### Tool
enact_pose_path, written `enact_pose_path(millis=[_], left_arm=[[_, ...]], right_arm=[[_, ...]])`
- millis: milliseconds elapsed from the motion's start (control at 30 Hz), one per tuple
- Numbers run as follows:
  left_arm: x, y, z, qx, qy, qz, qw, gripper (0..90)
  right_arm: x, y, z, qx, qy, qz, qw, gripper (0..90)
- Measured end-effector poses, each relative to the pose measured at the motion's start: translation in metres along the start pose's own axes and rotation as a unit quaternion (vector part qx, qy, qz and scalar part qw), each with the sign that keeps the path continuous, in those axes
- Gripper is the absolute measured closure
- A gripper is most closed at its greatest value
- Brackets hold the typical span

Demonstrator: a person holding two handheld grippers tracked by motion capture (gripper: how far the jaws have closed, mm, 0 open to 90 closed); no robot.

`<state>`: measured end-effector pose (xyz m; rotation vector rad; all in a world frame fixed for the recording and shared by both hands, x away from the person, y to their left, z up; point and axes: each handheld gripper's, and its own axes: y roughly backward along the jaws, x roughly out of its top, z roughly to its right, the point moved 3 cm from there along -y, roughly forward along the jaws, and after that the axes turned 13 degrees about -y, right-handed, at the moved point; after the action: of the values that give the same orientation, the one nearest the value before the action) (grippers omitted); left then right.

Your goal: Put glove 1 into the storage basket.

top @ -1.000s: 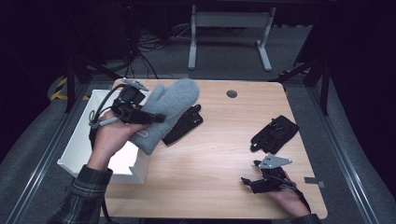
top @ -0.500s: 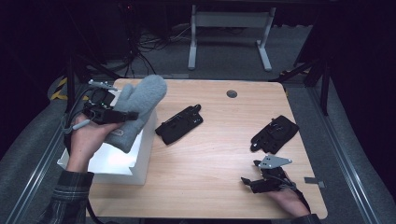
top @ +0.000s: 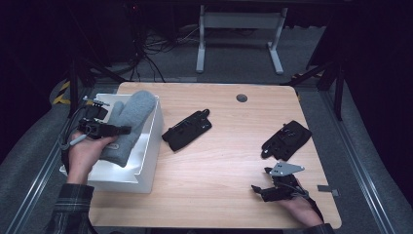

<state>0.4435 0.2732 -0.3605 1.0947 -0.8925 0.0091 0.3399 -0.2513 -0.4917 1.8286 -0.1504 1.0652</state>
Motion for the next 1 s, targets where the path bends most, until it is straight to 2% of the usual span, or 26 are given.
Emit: enact_pose_path(millis=[300, 467, 633, 800, 967, 1000], left_arm=[[-0.023, -0.033, -0.014, -0.006, 0.03, -0.035, 0.9989, 62.3], [-0.035, -0.053, -0.022, -0.012, 0.049, -0.056, 0.9971, 61.4], [-0.047, -0.069, -0.031, -0.009, 0.071, -0.083, 0.994, 60.1], [-0.049, -0.07, -0.034, -0.003, 0.068, -0.084, 0.9941, 51.2], [-0.047, -0.061, -0.035, 0.007, 0.07, -0.063, 0.9955, 36.4], [-0.045, -0.054, -0.034, 0.021, 0.071, -0.055, 0.9958, 34.0]], right_arm=[[0.0, 0.0, 0.0, -0.001, 0.0, 0.0, 1.0, 15.9], [0.0, 0.0, 0.0, -0.001, 0.0, 0.0, 1.0, 15.9], [0.0, 0.0, 0.0, -0.002, -0.001, 0.0, 1.0, 15.9], [0.0, 0.0, 0.0, -0.002, -0.001, 0.0, 1.0, 15.9], [0.0, 0.0, 0.0, -0.002, -0.001, 0.0, 1.0, 15.9], [0.0, 0.0, 0.0, -0.003, -0.001, 0.001, 1.0, 15.9]])
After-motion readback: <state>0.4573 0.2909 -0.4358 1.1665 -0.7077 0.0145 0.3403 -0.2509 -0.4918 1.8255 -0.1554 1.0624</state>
